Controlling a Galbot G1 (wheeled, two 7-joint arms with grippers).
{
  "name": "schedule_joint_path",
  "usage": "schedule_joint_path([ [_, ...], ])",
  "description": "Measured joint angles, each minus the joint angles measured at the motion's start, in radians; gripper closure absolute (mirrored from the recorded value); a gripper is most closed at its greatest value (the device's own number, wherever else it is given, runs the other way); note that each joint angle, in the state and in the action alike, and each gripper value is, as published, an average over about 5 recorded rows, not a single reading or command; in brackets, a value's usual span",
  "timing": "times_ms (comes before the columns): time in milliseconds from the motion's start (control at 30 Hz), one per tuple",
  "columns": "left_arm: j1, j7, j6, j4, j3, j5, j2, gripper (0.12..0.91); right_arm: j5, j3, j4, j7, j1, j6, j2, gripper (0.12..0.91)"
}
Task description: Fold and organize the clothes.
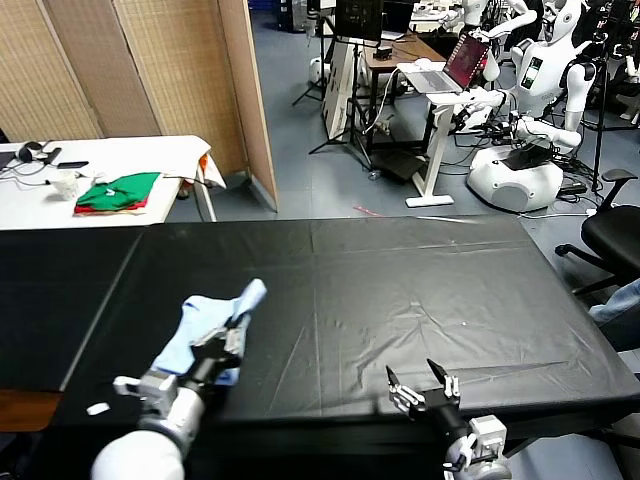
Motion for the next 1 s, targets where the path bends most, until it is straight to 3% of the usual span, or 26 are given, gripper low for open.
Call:
schedule_joint_path([
  [100,-0.038,0.012,-0.012,0.039,0.074,0.004,-0.02,0.861,0.07,-0.013,0.004,-0.008,0.012,-0.022,-0.012,0.118],
  [200,-0.063,0.027,-0.022,0.064,0.123,-0.018,-0.037,0.769,0.152,-0.032,0.001,-0.011,0.032,-0.054,-0.028,0.118],
  [467,-0.089,0.06,-0.058,0.078,0.139,-0.125,-0.053,0.269,0.354,-0.107,-0.04,0.02,0.129,-0.132,-0.073,0.118],
  [567,-0.085,0.058,-0.069,0.079,0.119,-0.11,-0.04,0.154,0.381,-0.141,-0.073,0.022,0.181,-0.137,-0.084,0.118],
  [1000,-0.018,0.05,-0.101,0.066,0.021,0.02,-0.022,0.123,0.398,-0.299,-0.252,0.048,0.367,-0.137,-0.04,0.119],
])
